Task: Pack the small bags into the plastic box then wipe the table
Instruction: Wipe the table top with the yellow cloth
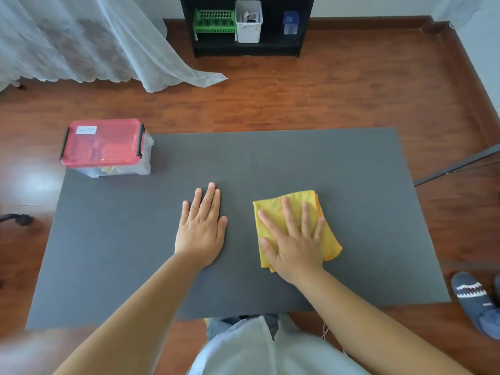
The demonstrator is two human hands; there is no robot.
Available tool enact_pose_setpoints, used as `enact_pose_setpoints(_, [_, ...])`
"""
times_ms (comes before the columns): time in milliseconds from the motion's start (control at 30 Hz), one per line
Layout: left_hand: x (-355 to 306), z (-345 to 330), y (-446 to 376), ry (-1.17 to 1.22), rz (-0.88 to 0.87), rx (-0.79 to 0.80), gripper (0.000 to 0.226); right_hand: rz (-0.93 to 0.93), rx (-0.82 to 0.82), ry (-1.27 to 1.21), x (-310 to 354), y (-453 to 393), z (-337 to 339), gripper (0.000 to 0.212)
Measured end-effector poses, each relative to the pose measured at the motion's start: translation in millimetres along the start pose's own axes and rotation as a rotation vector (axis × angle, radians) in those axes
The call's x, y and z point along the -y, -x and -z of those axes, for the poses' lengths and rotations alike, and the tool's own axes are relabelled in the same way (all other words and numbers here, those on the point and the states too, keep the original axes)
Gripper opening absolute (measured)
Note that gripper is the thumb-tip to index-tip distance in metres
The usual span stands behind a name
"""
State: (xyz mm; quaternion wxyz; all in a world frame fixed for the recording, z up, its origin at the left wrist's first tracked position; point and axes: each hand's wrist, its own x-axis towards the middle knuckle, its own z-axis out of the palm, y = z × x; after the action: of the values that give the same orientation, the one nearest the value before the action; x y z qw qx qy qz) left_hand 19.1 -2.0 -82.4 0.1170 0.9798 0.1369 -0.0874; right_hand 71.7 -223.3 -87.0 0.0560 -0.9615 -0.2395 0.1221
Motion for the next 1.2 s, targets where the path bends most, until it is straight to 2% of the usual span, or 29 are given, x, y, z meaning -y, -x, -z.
enact_pose_setpoints(100, [-2.1, 0.0, -1.1, -0.004, -0.018, -0.003, 0.061, 0.021, -0.010, -0.029, 8.1, -39.7, 10.6, 0.056])
enact_pose_setpoints(233, [-10.3, 0.8, 0.9, 0.009, -0.020, -0.013, 0.061, -0.070, 0.004, -0.031, -14.5, -82.3, 25.4, 0.056])
enact_pose_setpoints(300, [-84.7, -13.2, -11.7, 0.008, -0.138, 0.024, 0.061, -0.252, -0.035, -0.031, -108.4, -70.2, 39.4, 0.055])
enact_pose_setpoints(400, [-92.5, -13.5, -16.2, -0.015, -0.139, 0.020, 0.061, -0.299, -0.041, -0.048, -142.3, -71.3, 42.9, 0.053])
enact_pose_setpoints(733, [-109.0, -22.1, -5.8, -0.026, -0.106, 0.037, 0.061, -0.326, -0.059, -0.047, -182.2, -7.0, 36.8, 0.054])
enact_pose_setpoints(1200, [-109.8, -25.4, 6.7, -0.015, -0.096, 0.035, 0.062, -0.268, -0.049, 0.026, -184.2, 87.1, 19.9, 0.057])
